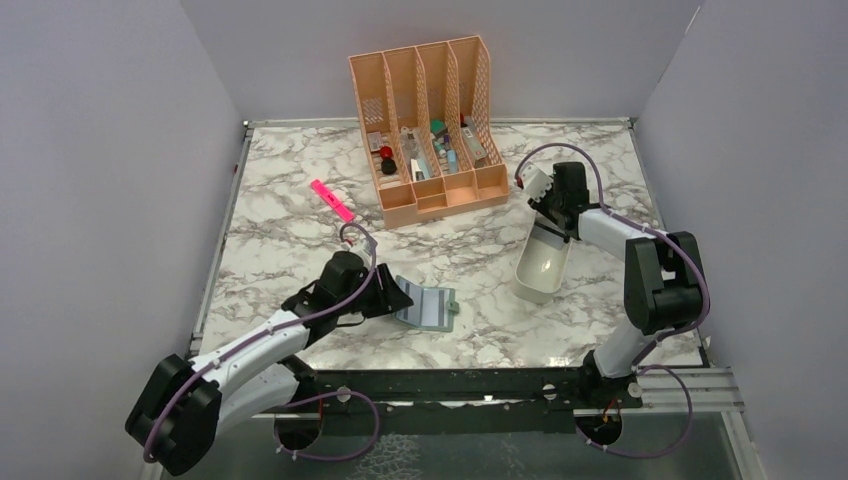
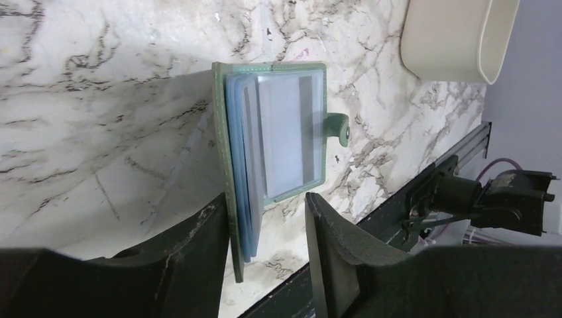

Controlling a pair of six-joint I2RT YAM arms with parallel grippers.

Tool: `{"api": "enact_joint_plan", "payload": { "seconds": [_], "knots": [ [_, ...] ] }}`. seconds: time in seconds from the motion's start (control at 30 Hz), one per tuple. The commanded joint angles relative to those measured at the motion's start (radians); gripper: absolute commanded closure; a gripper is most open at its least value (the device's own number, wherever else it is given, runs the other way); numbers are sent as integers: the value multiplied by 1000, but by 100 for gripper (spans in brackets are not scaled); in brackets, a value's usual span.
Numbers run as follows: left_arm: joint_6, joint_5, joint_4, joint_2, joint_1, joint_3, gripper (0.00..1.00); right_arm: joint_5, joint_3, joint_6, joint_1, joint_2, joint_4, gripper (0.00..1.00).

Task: Put the credit cards into the card holder
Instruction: Place the credit card in the storage box, then pick up the credit card from the storage box.

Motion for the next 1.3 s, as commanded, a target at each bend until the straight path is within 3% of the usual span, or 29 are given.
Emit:
{"api": "enact_joint_plan", "payload": {
  "seconds": [0.0, 0.57, 0.87, 1.27],
  "knots": [
    [55, -105, -120, -62, 3, 53, 51, 58, -5, -36, -6, 10, 74, 63],
    [105, -160, -285, -193, 4, 126, 44, 40, 14, -38, -14, -8, 48, 79],
    [121, -165, -301, -203, 4, 151, 42, 52, 9, -32, -14, 12, 44, 65],
    [117, -166, -305, -230, 4, 142, 42, 70, 27, -18, -14, 13, 23, 74]
  ]
}}
